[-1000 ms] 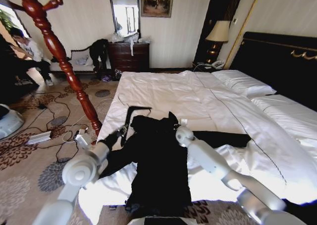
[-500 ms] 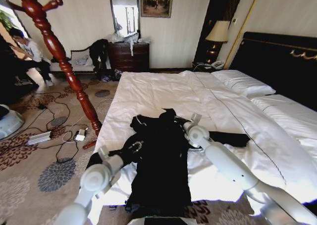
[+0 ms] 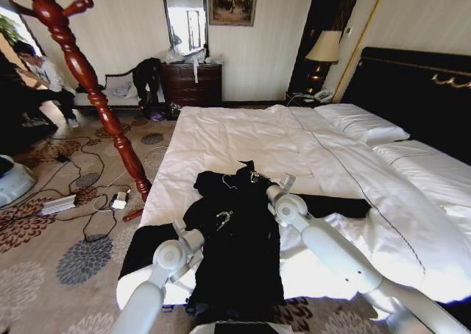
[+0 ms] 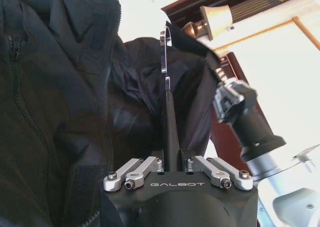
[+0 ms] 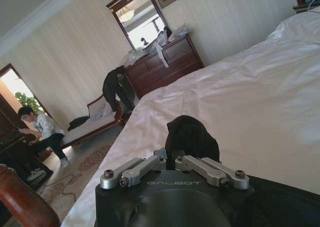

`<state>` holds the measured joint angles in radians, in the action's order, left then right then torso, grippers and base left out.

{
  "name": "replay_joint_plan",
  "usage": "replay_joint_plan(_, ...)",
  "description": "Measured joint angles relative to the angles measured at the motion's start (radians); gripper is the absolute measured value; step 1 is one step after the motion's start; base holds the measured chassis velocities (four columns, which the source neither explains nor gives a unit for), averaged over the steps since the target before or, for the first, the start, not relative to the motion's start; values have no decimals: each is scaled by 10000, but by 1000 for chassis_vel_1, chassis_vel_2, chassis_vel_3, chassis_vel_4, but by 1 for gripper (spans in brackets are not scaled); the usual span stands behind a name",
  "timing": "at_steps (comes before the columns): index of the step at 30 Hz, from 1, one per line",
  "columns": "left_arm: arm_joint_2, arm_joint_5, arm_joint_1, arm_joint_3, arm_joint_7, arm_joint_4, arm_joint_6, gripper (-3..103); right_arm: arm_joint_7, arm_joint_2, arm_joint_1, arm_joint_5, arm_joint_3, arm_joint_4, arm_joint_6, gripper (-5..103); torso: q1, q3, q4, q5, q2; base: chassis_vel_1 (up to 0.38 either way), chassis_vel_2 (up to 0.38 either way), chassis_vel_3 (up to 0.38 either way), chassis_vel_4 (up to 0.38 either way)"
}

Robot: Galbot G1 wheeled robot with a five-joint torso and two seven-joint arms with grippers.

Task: Pick up the clothes from the bed and hang them on the clothes hanger.

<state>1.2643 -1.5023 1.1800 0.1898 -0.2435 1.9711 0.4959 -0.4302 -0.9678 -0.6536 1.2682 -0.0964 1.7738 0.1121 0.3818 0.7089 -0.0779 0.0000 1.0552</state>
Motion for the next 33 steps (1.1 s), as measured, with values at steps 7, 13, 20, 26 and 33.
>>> replay_joint_plan(7, -110, 288, -206, -464, 249, -440, 112, 16, 424, -274, 175, -215, -65, -186, -501, 2, 1, 0, -1, 0, 0, 0, 0, 0, 0)
replay_joint_plan(13, -151, 523, -516, -548, 486, -864, -31, 16, 489, -315, 98, -137, 5, -25, -662, 2, 0, 0, 1, -1, 0, 0, 0, 0, 0)
replay_joint_plan(20, 102, 495, -1423, -349, 708, -1836, -96, 16, 425, -217, -577, -263, -222, 345, -697, 2, 1, 0, -3, -1, 0, 0, 0, 0, 0)
replay_joint_plan(26, -146, 488, -1650, -327, 914, -1940, -69, 16, 398, -371, -946, -778, -415, 169, -703, 2, 1, 0, 1, -2, 0, 0, 0, 0, 0)
replay_joint_plan(33, -704, 643, -1724, -312, 1307, -2113, -65, 16, 402, -180, -1471, -1616, -610, 264, -861, -1, 0, 0, 2, -1, 0, 0, 0, 0, 0)
